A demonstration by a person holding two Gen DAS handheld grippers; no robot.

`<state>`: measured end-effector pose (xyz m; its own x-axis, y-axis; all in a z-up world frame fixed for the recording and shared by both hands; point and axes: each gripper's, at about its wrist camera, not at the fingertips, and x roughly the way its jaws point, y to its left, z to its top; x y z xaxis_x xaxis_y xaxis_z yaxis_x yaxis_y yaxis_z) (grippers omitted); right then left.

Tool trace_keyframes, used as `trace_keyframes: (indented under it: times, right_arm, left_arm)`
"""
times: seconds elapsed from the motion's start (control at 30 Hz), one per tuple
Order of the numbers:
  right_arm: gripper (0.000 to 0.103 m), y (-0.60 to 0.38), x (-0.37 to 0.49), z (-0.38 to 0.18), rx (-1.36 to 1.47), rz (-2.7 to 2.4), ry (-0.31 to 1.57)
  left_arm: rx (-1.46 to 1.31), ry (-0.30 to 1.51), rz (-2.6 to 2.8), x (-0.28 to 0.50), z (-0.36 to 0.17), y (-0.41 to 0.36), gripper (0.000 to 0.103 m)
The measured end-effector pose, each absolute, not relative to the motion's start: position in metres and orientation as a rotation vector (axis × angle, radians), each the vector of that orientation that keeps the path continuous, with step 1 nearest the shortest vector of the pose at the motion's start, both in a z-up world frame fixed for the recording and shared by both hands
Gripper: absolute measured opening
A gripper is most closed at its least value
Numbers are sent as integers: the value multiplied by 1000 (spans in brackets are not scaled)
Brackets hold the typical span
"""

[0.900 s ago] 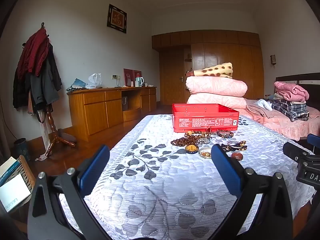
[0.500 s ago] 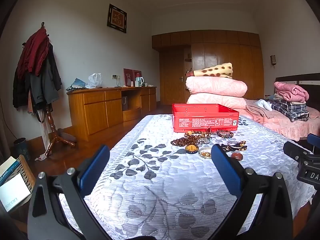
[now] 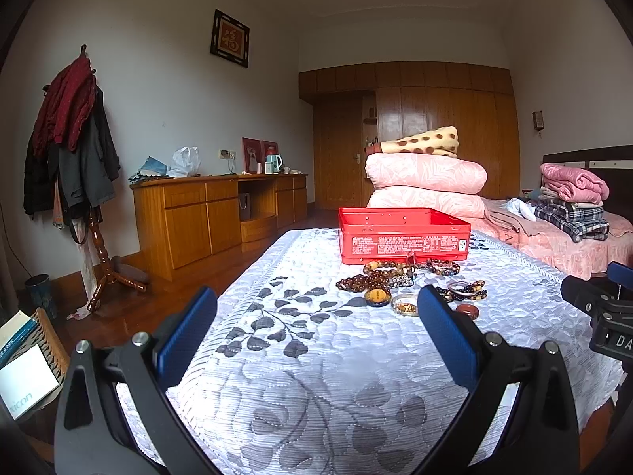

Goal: Organize jewelry

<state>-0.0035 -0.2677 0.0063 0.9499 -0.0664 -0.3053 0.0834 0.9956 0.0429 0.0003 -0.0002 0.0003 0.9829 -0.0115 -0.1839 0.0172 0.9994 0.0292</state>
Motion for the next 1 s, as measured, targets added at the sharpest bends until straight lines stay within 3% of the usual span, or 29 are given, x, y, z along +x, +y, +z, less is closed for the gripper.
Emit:
trace_keyframes:
  times: [1.0]
  right_arm:
    - [97, -269, -4, 7, 62, -79, 300]
  left_arm:
    - [27, 179, -9, 0, 0, 1, 98]
